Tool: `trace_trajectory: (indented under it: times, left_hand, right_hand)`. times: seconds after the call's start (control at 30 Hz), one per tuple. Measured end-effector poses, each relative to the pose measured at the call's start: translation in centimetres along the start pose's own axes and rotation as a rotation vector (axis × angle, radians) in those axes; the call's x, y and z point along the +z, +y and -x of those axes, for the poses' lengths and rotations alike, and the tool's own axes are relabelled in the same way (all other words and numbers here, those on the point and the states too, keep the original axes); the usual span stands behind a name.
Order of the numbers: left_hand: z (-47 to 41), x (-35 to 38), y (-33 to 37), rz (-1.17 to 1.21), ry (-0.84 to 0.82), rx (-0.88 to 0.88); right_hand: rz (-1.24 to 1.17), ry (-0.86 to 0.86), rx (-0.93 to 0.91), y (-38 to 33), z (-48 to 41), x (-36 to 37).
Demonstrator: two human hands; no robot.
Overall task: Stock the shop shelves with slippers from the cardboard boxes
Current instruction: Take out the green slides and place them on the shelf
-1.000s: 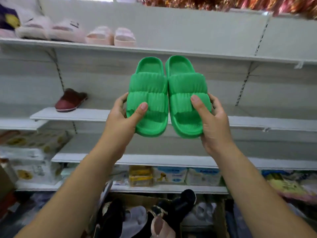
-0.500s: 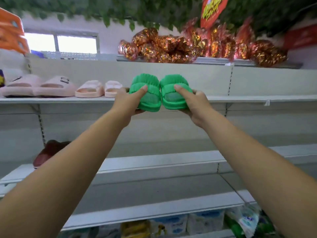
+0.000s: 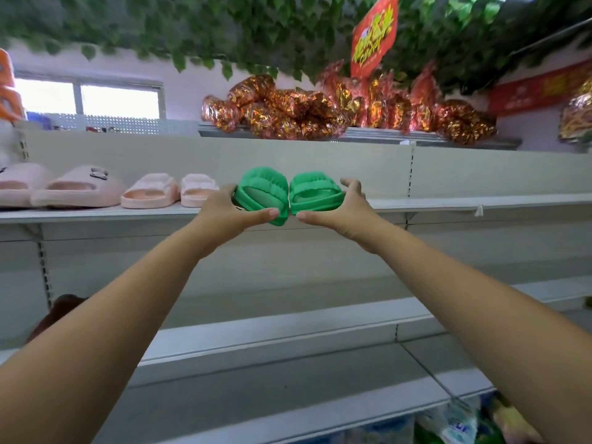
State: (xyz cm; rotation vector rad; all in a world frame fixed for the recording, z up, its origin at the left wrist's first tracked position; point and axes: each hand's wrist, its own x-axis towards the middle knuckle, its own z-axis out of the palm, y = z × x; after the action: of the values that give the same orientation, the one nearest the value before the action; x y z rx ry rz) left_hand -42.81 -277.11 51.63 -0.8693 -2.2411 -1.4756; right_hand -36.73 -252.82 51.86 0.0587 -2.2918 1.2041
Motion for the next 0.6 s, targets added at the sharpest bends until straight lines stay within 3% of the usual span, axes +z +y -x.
trace_trajectory:
  times: [0.23,0.6]
  left_hand:
    - [-1.3,-0.3,-1.7,-0.589,0.140,-0.022]
    - [-4.5,-1.5,-4.2,-0.783,0.205,0.106]
  right_hand:
    - [0.144,-0.082,-0.012,-0.5,-2.0,0.3]
    - [0.308,-0.129,-0.079,-0.3,-6.3,2.2]
